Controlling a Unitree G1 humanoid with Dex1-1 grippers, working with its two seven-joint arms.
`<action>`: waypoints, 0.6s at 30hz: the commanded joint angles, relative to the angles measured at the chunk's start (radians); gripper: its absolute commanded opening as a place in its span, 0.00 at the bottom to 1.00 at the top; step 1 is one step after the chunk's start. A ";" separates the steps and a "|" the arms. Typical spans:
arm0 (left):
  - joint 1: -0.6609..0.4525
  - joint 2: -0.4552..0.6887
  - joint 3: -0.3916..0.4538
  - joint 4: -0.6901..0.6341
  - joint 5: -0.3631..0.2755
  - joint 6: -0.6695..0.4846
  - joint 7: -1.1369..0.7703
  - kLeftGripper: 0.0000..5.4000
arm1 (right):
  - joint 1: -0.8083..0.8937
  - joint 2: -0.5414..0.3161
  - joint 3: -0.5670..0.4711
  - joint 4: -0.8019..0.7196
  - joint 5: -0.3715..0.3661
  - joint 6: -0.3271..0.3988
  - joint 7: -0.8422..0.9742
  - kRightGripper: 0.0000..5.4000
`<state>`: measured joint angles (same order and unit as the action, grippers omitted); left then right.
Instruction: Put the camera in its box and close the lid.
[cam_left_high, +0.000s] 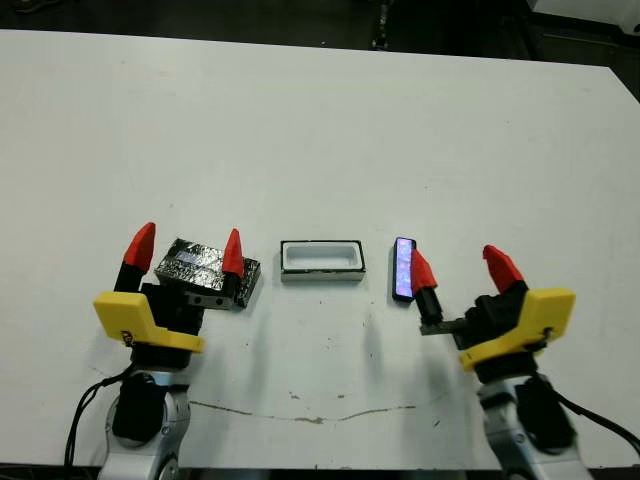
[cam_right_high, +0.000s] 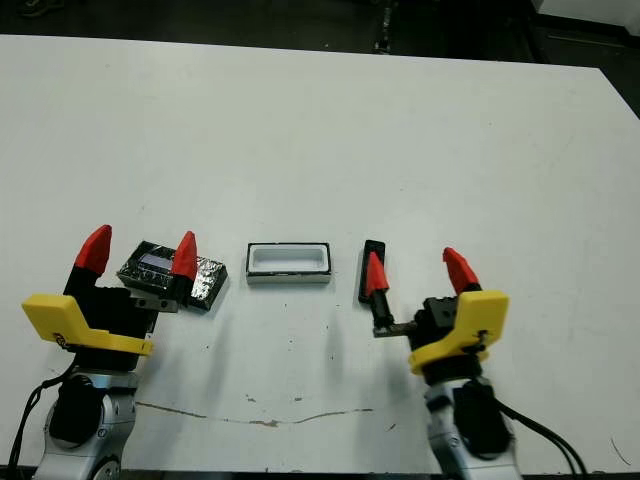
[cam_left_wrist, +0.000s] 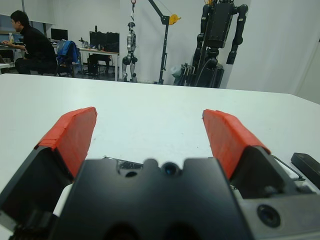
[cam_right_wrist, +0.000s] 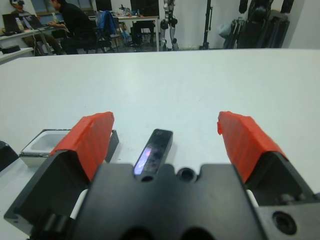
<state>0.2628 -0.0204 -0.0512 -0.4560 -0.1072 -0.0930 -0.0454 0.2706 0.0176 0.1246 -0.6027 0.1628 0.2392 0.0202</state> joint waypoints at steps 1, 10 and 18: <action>0.006 -0.001 0.000 0.008 0.005 0.006 0.004 1.00 | -0.002 0.025 0.027 0.032 -0.024 0.022 -0.032 1.00; 0.002 -0.003 -0.003 0.008 -0.003 0.008 0.001 1.00 | 0.007 0.078 0.099 0.092 -0.139 0.012 -0.115 1.00; 0.012 0.001 -0.002 0.010 -0.004 -0.011 -0.004 1.00 | 0.016 0.110 0.133 0.138 -0.199 -0.014 -0.156 1.00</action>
<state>0.2614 -0.0214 -0.0544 -0.4550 -0.1112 -0.0983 -0.0447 0.2701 0.1232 0.2569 -0.4797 -0.0220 0.2351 -0.1216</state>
